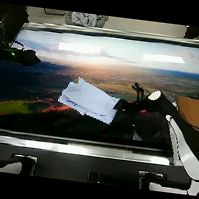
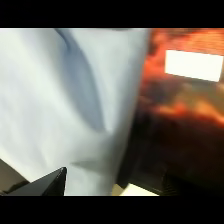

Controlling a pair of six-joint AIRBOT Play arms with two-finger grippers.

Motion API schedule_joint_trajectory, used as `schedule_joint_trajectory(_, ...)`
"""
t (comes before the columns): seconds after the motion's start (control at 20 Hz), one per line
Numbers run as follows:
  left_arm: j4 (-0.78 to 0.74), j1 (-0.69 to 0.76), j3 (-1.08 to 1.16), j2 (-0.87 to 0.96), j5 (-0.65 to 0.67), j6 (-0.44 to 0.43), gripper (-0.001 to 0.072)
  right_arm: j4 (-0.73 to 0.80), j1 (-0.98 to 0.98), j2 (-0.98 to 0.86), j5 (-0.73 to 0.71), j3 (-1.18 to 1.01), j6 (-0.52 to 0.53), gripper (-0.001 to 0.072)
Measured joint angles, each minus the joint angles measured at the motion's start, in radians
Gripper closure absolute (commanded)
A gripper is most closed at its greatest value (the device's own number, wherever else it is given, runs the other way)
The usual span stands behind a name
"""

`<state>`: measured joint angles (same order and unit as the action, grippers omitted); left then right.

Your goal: Fold the shirts.

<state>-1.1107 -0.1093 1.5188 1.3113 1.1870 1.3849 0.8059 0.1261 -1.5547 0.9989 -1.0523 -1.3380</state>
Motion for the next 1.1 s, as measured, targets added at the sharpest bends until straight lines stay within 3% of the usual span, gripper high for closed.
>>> schedule_joint_trajectory(0.05,0.0,-0.001,0.0,0.0,0.0,-0.002,0.0674,-0.032,0.019,-0.013,-0.035,0.007,0.008,0.0157)
schedule_joint_trajectory(0.1,0.0,-0.001,0.0,0.0,0.0,-0.006,0.0674,-0.063,0.034,-0.022,-0.064,0.011,0.014,0.0288)
schedule_joint_trajectory(0.15,0.0,-0.001,0.0,0.0,0.0,-0.009,0.0674,-0.094,0.047,-0.031,-0.093,0.014,0.019,0.0593)
schedule_joint_trajectory(0.2,0.0,-0.001,0.0,0.0,0.0,-0.01,0.0674,-0.12,0.055,-0.036,-0.1,0.016,0.028,0.0657)
schedule_joint_trajectory(0.4,0.0,-0.001,0.0,0.0,0.0,-0.015,0.0675,-0.21,0.053,-0.025,-0.028,-0.038,0.165,0.0658)
schedule_joint_trajectory(0.55,0.0,-0.001,-0.002,0.003,0.0,-0.016,0.0675,-0.167,-0.003,0.03,0.114,-0.175,0.232,0.0659)
schedule_joint_trajectory(0.9,0.0,-0.001,-0.035,0.01,-0.001,-0.016,0.0674,0.026,-0.365,0.146,0.449,-0.583,0.147,0.0659)
schedule_joint_trajectory(1.1,0.0,-0.001,-0.07,0.01,-0.001,-0.016,0.0675,0.068,-0.623,0.159,0.552,-0.708,0.13,0.0659)
